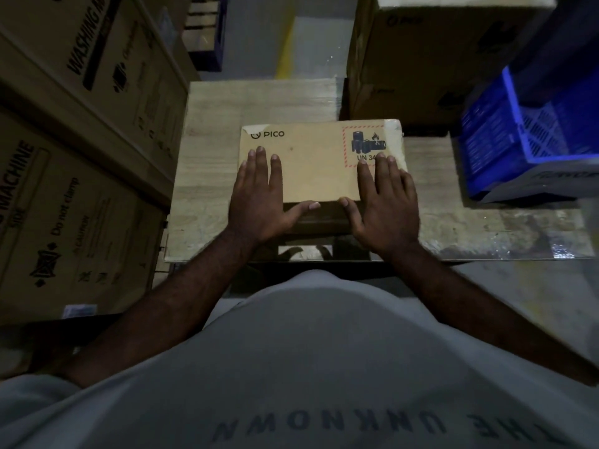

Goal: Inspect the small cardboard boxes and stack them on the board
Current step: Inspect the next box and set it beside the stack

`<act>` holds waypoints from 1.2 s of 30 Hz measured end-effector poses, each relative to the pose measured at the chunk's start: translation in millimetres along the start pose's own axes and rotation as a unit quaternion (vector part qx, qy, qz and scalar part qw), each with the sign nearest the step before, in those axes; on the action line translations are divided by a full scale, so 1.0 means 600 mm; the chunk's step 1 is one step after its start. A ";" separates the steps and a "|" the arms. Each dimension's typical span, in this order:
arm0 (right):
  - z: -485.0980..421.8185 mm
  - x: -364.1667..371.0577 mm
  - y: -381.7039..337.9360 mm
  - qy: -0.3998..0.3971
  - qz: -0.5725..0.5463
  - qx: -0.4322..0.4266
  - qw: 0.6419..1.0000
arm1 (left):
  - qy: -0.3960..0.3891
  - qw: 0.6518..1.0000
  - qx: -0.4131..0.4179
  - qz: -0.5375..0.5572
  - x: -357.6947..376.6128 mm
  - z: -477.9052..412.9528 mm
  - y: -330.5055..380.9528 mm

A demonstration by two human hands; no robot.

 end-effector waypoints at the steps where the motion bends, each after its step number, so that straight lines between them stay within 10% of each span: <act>1: -0.003 -0.005 -0.001 0.002 -0.004 0.005 1.000 | 0.003 1.000 -0.004 0.012 -0.004 -0.001 0.000; 30: -0.127 -0.004 0.027 -0.082 -0.098 0.030 0.991 | 0.028 0.999 0.007 0.046 -0.022 -0.091 -0.012; 36: -0.102 -0.021 0.043 0.031 -0.247 0.064 0.966 | 0.270 0.951 0.047 0.143 -0.028 -0.036 -0.021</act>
Point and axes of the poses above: each hand's wrist, its own z-axis away from the middle knuckle, its own x-axis out of the palm, y = z × x, the point moved 3 cm from there along -z, towards the middle knuckle
